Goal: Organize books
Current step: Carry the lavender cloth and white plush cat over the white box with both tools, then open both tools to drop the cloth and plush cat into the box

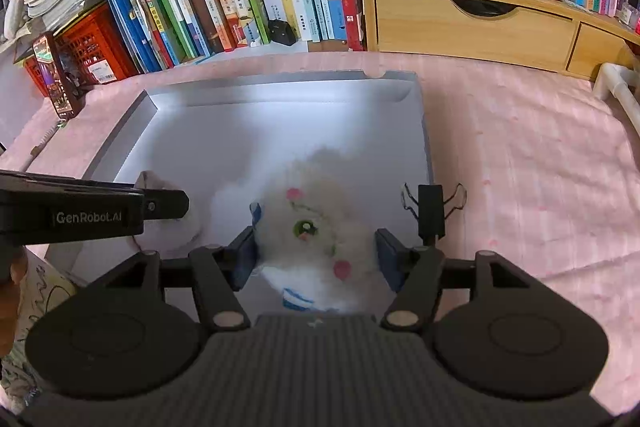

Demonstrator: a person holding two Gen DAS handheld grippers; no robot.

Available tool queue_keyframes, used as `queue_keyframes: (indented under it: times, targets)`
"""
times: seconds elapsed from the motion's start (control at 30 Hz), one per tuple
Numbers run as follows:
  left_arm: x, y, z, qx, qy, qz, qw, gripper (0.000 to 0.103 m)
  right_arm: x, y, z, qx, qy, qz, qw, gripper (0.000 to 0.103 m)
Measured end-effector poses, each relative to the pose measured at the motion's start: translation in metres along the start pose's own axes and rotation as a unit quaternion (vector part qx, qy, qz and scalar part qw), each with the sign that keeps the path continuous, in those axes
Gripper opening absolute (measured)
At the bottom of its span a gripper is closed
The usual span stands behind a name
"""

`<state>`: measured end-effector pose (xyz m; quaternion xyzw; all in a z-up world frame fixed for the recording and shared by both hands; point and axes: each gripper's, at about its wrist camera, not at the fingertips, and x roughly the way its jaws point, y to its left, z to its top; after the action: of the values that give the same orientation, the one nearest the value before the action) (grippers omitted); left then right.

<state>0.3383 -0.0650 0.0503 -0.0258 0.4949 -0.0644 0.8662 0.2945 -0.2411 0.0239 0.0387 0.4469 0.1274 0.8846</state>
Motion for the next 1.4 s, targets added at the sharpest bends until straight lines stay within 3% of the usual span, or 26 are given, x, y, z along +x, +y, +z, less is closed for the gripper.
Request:
queue_keyframes:
  times: [0.37, 0.73, 1.03, 1.4]
  targets:
    - [-0.002, -0.001, -0.001, 0.006, -0.003, 0.001, 1.0, 0.03, 0.0, 0.002, 0.0, 0.0, 0.0, 0.002, 1.0, 0.068]
    - [-0.023, -0.004, -0.004, 0.027, -0.039, 0.011, 0.9988, 0.062, -0.017, 0.003, 0.001, -0.002, -0.022, 0.018, 1.0, 0.085]
    - [-0.074, 0.0, -0.019, 0.048, -0.104, -0.002, 0.9934, 0.082, -0.054, -0.001, -0.008, -0.009, -0.074, 0.01, 0.997, 0.091]
    - [-0.128, 0.004, -0.077, 0.076, -0.161, -0.03, 0.9835, 0.087, -0.118, -0.003, -0.043, -0.025, -0.167, 0.006, 0.986, 0.097]
